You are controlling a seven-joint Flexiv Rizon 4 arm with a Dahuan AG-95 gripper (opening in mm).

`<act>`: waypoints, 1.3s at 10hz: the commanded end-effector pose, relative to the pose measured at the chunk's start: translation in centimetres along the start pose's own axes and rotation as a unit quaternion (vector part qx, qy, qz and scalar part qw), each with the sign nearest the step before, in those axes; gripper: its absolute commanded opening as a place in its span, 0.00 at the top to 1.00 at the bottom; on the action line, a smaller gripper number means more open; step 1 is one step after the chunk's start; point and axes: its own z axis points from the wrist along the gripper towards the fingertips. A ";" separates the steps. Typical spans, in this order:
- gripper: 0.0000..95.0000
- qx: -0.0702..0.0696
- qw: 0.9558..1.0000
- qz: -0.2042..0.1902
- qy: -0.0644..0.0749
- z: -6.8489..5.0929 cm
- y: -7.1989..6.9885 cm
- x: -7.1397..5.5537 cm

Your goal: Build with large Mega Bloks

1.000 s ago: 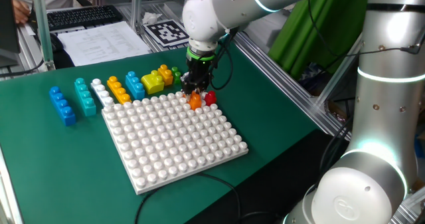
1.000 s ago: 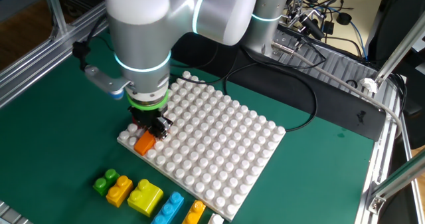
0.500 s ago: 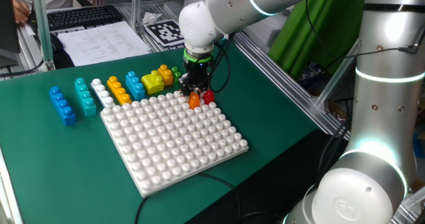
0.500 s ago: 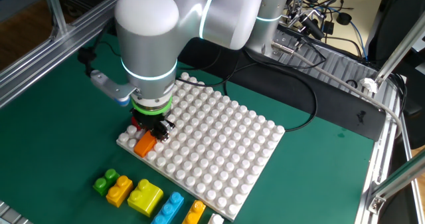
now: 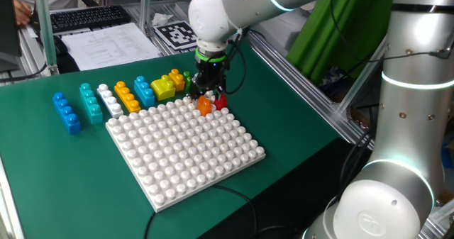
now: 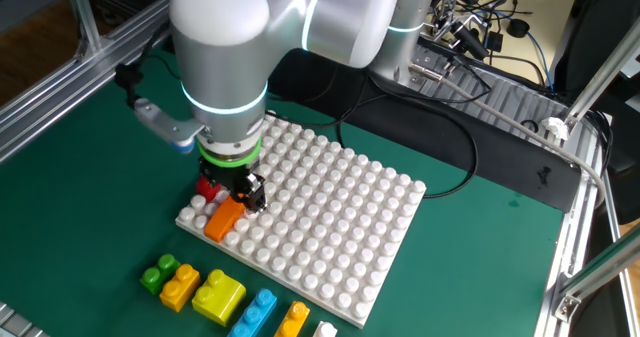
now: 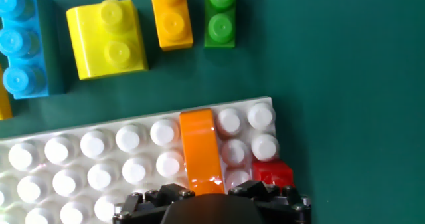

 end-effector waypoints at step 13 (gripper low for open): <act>1.00 -0.002 0.999 -0.014 0.050 -2.2 -2.6 -13.6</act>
